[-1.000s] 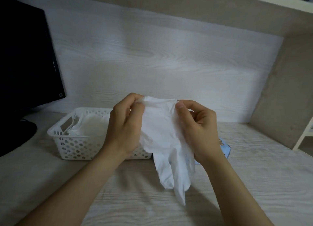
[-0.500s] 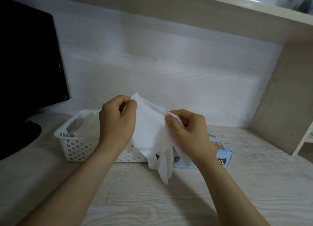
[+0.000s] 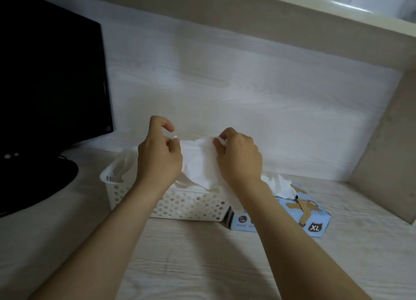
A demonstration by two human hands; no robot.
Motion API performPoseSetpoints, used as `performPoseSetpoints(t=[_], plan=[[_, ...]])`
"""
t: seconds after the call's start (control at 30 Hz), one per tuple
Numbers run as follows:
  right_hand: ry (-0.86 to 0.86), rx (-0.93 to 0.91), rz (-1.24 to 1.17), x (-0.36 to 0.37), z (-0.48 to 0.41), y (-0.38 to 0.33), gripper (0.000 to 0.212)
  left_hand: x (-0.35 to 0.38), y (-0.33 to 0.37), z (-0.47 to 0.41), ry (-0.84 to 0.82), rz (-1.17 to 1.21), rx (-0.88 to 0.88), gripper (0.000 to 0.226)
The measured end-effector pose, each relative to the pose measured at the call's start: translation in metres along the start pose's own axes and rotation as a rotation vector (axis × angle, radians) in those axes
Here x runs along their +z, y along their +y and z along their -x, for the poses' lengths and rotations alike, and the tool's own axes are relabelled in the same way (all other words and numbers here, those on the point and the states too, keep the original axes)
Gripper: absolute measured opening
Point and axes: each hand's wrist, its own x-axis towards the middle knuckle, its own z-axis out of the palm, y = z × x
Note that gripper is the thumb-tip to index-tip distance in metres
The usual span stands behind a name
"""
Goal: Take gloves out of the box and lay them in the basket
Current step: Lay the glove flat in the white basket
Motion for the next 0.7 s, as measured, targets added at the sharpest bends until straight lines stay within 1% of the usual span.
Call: performPoseSetpoints(t=[0.03, 0.1, 0.17, 0.23, 0.3, 0.37, 0.43, 0.5, 0.53, 0.57, 0.63, 0.7], plan=[[-0.009, -0.03, 0.029, 0.002, -0.005, -0.002, 0.028, -0.003, -0.003, -0.003, 0.002, -0.073, 0.031, 0.018], [-0.057, -0.076, 0.08, 0.007, -0.014, -0.008, 0.032, -0.009, -0.012, -0.01, 0.003, -0.193, 0.072, 0.029], [-0.123, -0.114, 0.108, 0.013, -0.02, -0.015, 0.036, -0.017, -0.017, -0.015, -0.012, -0.331, 0.068, 0.035], [-0.188, -0.147, 0.092, 0.019, -0.024, -0.02, 0.039, -0.024, -0.022, -0.021, -0.03, -0.471, 0.03, 0.034], [-0.238, -0.177, 0.022, 0.026, -0.026, -0.02, 0.037, -0.029, -0.025, -0.026, -0.068, -0.596, -0.03, 0.033], [-0.278, -0.193, -0.039, 0.032, -0.028, -0.018, 0.034, -0.032, -0.024, -0.028, -0.129, -0.675, -0.082, 0.025], [-0.264, -0.234, -0.023, 0.036, -0.028, -0.014, 0.037, -0.032, -0.024, -0.028, -0.188, -0.715, -0.123, 0.02], [-0.23, -0.291, 0.036, 0.036, -0.027, -0.014, 0.039, -0.032, -0.026, -0.027, -0.227, -0.773, -0.133, 0.027], [-0.245, -0.328, 0.037, 0.033, -0.027, -0.016, 0.039, -0.032, -0.026, -0.027, -0.233, -0.818, -0.128, 0.032], [-0.294, -0.366, 0.004, 0.03, -0.027, -0.016, 0.037, -0.031, -0.026, -0.028, -0.226, -0.877, -0.11, 0.037], [-0.495, -0.391, -0.069, 0.02, -0.028, -0.017, 0.041, -0.032, -0.023, -0.028, -0.171, -0.971, 0.0, 0.044], [-0.744, -0.336, -0.052, 0.008, -0.027, -0.019, 0.063, -0.03, -0.023, -0.029, -0.169, -0.877, 0.13, 0.048]])
